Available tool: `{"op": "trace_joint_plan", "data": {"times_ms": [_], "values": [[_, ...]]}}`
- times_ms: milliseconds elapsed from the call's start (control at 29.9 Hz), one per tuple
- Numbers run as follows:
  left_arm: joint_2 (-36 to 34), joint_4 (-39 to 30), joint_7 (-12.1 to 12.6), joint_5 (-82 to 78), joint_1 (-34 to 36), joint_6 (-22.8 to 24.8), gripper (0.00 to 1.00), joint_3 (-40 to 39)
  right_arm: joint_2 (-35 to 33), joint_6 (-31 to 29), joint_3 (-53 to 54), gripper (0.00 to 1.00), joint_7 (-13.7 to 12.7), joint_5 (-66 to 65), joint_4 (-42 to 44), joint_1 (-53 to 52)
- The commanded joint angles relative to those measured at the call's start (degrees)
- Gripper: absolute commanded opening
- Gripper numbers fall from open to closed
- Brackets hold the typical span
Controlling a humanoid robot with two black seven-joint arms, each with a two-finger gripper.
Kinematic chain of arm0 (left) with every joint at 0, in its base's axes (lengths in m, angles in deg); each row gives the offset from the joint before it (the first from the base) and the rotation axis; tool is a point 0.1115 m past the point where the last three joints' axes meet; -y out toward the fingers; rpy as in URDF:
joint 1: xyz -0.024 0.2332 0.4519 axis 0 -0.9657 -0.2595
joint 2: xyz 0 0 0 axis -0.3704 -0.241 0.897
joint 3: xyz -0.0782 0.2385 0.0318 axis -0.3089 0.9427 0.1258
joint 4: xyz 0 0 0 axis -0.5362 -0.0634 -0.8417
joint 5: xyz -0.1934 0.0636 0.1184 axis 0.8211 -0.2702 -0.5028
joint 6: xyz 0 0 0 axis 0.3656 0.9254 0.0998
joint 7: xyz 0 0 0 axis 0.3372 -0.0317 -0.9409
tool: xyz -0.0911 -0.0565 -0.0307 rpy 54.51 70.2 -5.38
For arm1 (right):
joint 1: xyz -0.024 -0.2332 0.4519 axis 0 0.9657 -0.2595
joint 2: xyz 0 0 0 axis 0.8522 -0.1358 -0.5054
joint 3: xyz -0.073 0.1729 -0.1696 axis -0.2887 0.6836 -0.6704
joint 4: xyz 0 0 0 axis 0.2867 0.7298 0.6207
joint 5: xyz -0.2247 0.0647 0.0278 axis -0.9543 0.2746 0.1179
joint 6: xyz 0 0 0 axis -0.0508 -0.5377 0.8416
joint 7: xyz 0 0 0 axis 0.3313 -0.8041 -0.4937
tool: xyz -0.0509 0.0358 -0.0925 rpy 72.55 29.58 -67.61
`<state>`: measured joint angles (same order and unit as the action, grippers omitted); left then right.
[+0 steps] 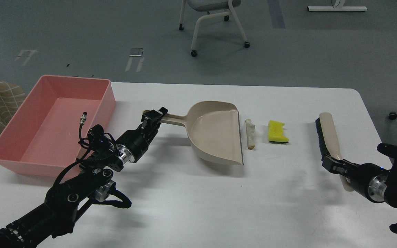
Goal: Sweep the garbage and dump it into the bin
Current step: 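Reach the right gripper to the black brush and grasp its handle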
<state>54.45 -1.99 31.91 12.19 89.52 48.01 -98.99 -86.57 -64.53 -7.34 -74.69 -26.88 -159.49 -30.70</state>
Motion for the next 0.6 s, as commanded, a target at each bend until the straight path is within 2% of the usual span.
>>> {"op": "trace_joint_plan", "data": {"times_ms": [0, 167, 334, 501, 568], "values": [[-0.13, 0.00, -0.11, 0.00, 0.00, 0.01, 0.00, 0.00, -0.27, 0.00, -0.01, 0.33, 0.02, -0.14, 0.24, 0.20], [-0.30, 0.00, -0.46, 0.00, -0.09, 0.01, 0.00, 0.00, -0.10, 0.00, -0.54, 0.21, 0.28, -0.14, 0.33, 0.29], [-0.48, 0.00, -0.55, 0.09, -0.09, 0.09, 0.00, 0.00, 0.17, 0.00, -0.54, 0.15, 0.63, -0.05, 0.33, 0.12], [-0.57, 0.00, -0.73, 0.09, 0.00, 0.09, 0.00, 0.00, 1.22, 0.00, -0.10, 0.14, 0.90, 0.38, 0.15, -0.23], [-0.40, 0.00, -0.81, 0.00, -0.08, 0.09, 0.00, 0.00, 1.57, 0.00, -0.27, 0.17, 0.90, 0.56, -0.11, -0.32]]}}
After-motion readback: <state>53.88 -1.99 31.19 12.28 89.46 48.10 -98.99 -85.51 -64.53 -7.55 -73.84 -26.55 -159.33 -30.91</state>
